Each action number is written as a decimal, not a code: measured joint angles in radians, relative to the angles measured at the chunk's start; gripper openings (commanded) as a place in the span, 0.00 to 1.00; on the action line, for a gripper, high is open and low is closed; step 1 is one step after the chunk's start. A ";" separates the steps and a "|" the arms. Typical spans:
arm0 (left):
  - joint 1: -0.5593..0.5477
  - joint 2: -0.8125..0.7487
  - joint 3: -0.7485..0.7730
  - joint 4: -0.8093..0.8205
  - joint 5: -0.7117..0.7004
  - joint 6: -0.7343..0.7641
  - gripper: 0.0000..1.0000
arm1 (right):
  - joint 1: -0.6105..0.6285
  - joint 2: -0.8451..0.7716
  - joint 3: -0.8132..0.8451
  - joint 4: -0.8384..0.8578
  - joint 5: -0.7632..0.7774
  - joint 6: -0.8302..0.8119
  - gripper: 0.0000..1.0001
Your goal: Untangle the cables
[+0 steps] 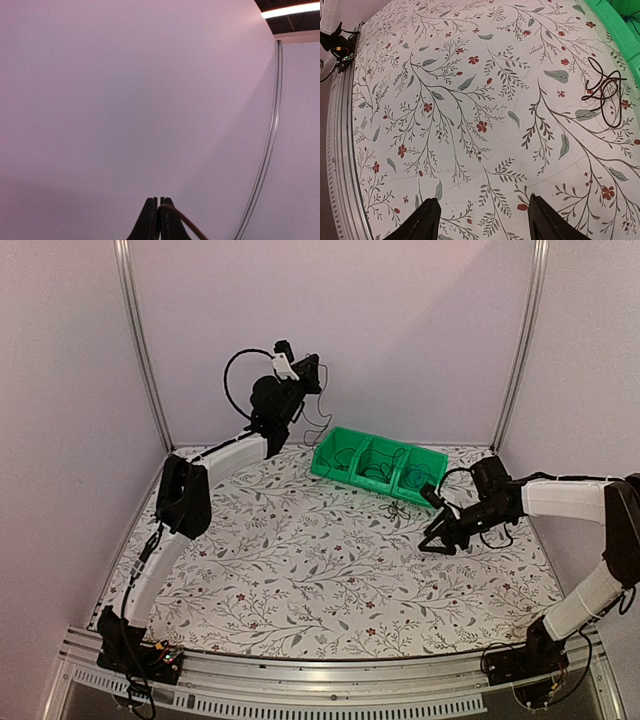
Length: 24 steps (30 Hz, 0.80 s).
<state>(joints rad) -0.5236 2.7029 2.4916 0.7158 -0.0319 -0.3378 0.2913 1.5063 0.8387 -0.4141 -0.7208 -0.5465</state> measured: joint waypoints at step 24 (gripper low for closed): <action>-0.053 -0.117 -0.455 0.055 0.068 0.047 0.00 | 0.000 0.314 0.398 0.056 0.338 0.011 0.63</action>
<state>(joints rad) -0.5762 2.5862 2.0365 0.7704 0.0357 -0.2913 0.2913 1.8198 1.2366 -0.3576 -0.3828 -0.5358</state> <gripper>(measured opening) 0.001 0.619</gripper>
